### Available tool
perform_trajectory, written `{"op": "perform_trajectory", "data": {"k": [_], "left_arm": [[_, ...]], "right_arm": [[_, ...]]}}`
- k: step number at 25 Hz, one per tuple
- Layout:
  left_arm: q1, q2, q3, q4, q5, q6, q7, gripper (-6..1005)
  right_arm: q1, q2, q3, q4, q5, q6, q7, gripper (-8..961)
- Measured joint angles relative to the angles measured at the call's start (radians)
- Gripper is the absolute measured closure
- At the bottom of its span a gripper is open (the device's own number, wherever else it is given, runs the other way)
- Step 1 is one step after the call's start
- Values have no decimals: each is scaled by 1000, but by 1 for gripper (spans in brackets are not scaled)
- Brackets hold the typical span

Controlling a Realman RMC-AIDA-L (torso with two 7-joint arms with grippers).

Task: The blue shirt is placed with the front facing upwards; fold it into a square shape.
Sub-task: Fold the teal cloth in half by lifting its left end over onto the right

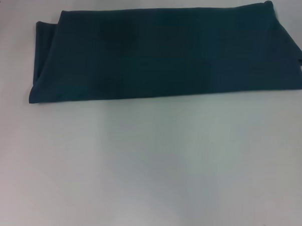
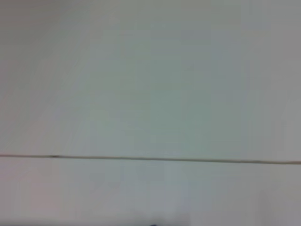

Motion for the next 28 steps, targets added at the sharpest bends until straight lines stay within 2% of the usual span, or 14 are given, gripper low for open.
{"op": "perform_trajectory", "data": {"k": [5,10,15,17,20,23,28], "left_arm": [[19,-16,-32,-55,-12,7,3,471],[48,-19,-47,-98,-70,28,17,262],[96,-29,-49,-158,-150,62,37,166],[144,-39,-50,-202,-264,88,72,127],[195,-45,-51,-219,-400,121,118,108],[257,-58,-51,-217,-523,158,163,109],[360,-103,-51,-199,-673,173,221,110]], "right_arm": [[3,-20,33,-4,12,-60,-7,469],[-24,-33,58,-7,65,-85,-23,263],[-111,-47,138,-50,264,-176,-122,48],[-164,-47,177,-67,394,-247,-203,43],[-256,-38,231,-73,618,-383,-357,34],[-357,-11,273,-73,821,-508,-512,26],[-487,33,323,-49,991,-656,-655,26]]}}
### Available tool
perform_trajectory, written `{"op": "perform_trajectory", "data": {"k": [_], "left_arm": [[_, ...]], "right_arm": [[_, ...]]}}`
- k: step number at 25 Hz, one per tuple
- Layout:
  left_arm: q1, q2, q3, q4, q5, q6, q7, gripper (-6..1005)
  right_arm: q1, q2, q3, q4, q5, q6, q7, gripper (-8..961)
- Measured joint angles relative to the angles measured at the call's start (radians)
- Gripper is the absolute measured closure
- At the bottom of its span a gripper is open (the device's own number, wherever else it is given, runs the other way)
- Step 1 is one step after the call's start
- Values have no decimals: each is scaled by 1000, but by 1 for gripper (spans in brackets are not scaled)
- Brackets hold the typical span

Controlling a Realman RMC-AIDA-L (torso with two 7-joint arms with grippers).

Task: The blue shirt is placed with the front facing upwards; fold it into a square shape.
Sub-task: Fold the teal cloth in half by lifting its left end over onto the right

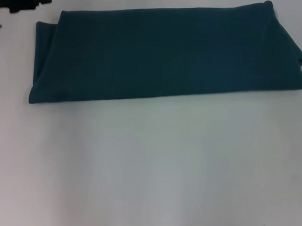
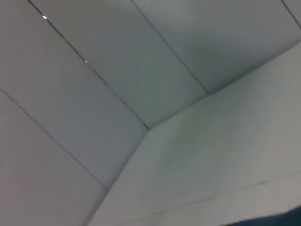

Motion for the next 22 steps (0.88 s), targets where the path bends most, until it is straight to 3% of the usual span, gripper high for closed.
{"op": "perform_trajectory", "data": {"k": [5,7,12,14,18,22], "left_arm": [[83,-40,-4,71,-116,10,70,111],[110,-45,-12,135,-138,9,92,111],[121,-38,-15,195,-138,-2,94,112],[121,-45,-13,204,-138,-35,94,113],[107,-82,-2,217,-130,-138,114,113],[84,-88,-1,264,-127,-223,131,114]], "right_arm": [[-54,18,6,59,-1,-51,-46,26],[-60,21,4,100,-20,-63,-72,26],[-55,22,5,155,-83,-63,-101,26],[-51,22,7,159,-93,-58,-101,26],[-44,26,10,162,-95,-56,-102,26],[-38,29,10,168,-95,-56,-102,26]]}}
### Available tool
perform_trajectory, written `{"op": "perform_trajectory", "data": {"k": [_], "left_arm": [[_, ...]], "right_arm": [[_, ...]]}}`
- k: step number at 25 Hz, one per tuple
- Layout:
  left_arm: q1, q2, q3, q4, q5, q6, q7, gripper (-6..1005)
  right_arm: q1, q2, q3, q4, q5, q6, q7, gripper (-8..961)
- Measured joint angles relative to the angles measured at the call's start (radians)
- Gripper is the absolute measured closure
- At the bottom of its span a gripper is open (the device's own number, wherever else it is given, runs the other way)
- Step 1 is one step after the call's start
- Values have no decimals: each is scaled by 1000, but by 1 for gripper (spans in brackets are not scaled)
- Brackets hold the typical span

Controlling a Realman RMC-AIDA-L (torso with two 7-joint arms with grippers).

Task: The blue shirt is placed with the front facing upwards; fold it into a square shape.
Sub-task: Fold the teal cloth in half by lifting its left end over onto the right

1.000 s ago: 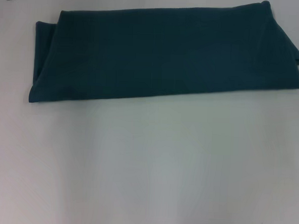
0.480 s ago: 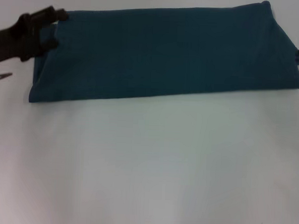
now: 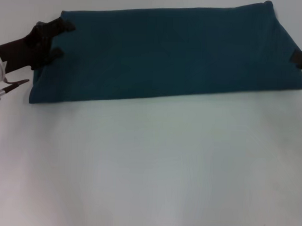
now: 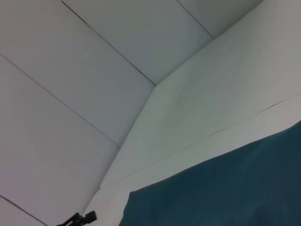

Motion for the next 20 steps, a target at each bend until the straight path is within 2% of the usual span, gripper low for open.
{"op": "perform_trajectory", "data": {"k": [12,20], "left_arm": [[-7,7,0,59,0,-107,11,115],[-13,7,0,68,0,-120,16,115]], "right_arm": [[-2,-1,2,15,1,-1,8,26],[-3,-1,2,19,1,-1,9,26]]}}
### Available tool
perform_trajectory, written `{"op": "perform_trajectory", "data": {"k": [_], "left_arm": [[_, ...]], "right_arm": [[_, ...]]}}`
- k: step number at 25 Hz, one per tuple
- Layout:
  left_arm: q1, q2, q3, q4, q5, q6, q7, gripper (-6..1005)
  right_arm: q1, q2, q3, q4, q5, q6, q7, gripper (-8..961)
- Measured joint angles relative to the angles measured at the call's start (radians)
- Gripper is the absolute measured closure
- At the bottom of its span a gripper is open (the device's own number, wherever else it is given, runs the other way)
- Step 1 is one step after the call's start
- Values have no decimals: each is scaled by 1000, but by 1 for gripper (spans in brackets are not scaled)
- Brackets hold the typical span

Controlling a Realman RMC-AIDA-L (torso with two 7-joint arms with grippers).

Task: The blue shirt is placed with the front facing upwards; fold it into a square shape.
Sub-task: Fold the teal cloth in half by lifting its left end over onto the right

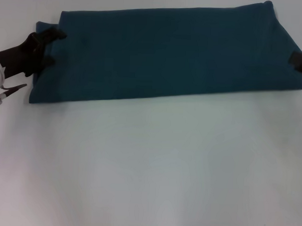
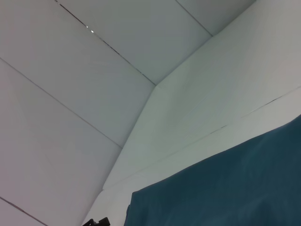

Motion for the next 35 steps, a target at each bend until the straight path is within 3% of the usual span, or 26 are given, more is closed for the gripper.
{"op": "perform_trajectory", "data": {"k": [7,11,15,16,17,21,25,29,35], "left_arm": [[8,3,-3,-5,0,5,0,116],[20,12,-10,-48,-7,85,0,116],[34,48,-1,-147,3,216,9,116],[34,48,-1,-147,3,216,9,116],[22,114,16,-164,39,317,38,116],[-19,195,47,-168,167,393,49,115],[-48,197,72,-204,279,401,78,115],[-128,198,118,-197,434,419,53,115],[-168,185,25,-201,466,419,-23,108]], "right_arm": [[-5,1,0,0,1,0,0,25],[-6,-1,0,0,4,-4,0,25],[-6,-6,0,0,5,-7,0,25],[-7,-7,0,0,4,-7,0,25],[-7,-8,0,0,4,-8,0,25],[-8,-10,0,0,1,-8,0,25],[-8,-11,0,0,0,-3,0,25],[-7,-16,0,0,-1,-1,1,25],[-4,-17,0,0,-1,0,3,25]]}}
